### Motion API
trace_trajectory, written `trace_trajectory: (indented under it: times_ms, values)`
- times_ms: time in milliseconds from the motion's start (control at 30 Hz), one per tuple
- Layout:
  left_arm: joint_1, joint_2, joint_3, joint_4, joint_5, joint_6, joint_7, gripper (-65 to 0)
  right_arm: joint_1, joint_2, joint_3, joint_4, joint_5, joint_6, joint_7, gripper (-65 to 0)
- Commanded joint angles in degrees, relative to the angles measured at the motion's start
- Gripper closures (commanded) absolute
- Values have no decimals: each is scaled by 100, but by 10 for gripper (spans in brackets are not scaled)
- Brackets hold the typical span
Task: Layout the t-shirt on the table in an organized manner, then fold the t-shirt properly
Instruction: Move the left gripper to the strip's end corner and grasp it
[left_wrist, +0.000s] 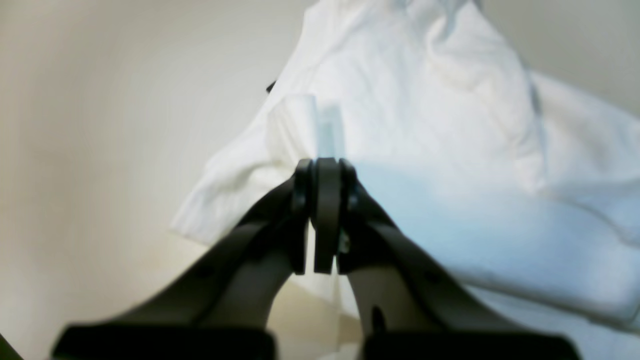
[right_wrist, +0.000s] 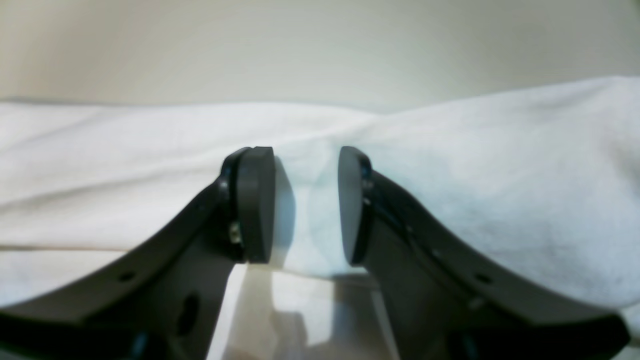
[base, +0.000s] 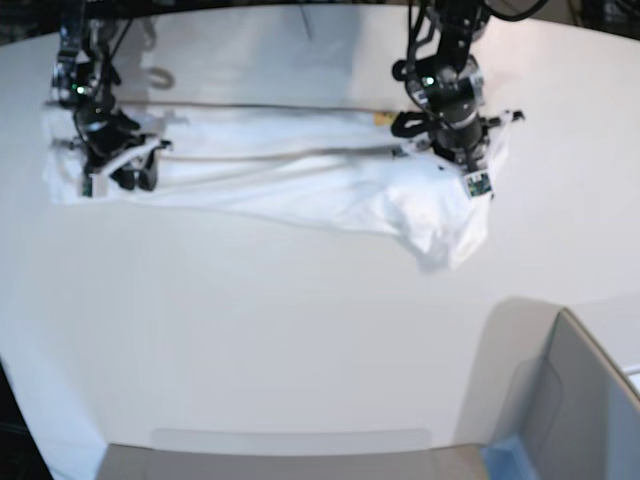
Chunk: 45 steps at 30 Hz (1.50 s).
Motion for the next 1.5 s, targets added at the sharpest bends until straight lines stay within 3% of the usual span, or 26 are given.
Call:
trace_trajectory:
  times_ms: [0, 267, 367, 533, 833, 967, 1133, 1367, 1467]
  values:
    - [36, 122, 10, 100, 129, 81, -29, -14, 81, 67, 32, 77, 25, 33, 135, -222]
    - [212, 553, 90, 144, 129, 81, -82, -13, 143, 67, 23, 24, 25, 33, 135, -222]
    - [326, 571, 195, 144, 129, 108, -82, -12, 143, 67, 23, 24, 25, 33, 135, -222]
    - [414, 544, 371, 144, 129, 530, -12, 0, 125, 67, 23, 24, 25, 33, 135, -222]
    - [590, 536, 345, 136, 129, 582, -91, -5, 152, 67, -56, 24, 25, 42, 135, -222]
    - [625, 536, 345, 136, 129, 582, -354, -119, 134, 93, -153, 24, 25, 42, 135, -222]
    - [933, 536, 336, 136, 129, 591, -1304, -292, 134, 93, -153, 24, 25, 42, 135, -222]
    - [1056, 553, 46, 136, 85, 626, -2095, -309, 134, 102, -153, 24, 25, 42, 135, -222]
    - [1020, 536, -183, 136, 76, 1018, -2605, -310, 134, 102, -153, 24, 25, 42, 135, -222]
